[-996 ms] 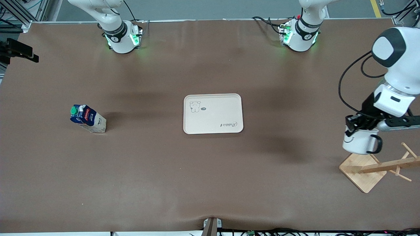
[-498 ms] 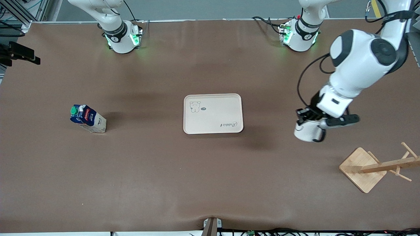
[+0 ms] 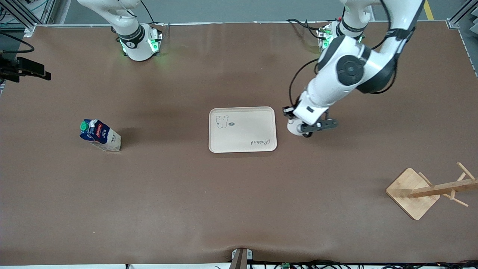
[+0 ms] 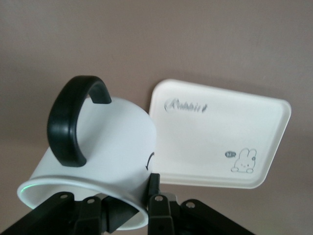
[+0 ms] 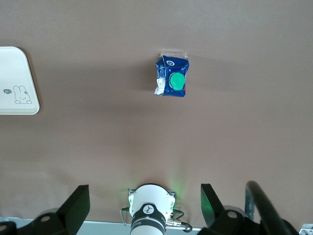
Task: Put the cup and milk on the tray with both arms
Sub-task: 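Carry the mug to the tray while the right gripper reaches the milk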
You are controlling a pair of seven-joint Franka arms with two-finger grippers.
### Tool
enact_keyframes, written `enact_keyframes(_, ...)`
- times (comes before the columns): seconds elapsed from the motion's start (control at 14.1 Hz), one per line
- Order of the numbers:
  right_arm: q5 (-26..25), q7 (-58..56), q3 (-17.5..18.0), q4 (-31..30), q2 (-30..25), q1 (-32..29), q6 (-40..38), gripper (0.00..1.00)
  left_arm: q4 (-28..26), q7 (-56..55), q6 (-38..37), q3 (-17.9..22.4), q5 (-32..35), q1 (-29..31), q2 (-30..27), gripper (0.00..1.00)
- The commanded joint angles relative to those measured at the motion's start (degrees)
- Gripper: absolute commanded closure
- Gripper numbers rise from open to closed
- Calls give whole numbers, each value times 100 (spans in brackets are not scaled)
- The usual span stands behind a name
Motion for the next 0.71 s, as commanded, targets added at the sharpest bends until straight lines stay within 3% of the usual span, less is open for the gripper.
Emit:
enact_keyframes(0.0,34,-51,66,65,174,-91,-16,0,440,-290,-175,2,-128,-180,797,100)
enact_keyframes(0.21,7,-51,66,56,674,-109,-95,0,730,-1071,-175,11,-93,-488,1403,100)
enact_keyframes(0.64,7,-42,57,-84,860,-222,-61,0,1609,-1935,-175,72,-84,-1121,2336,100)
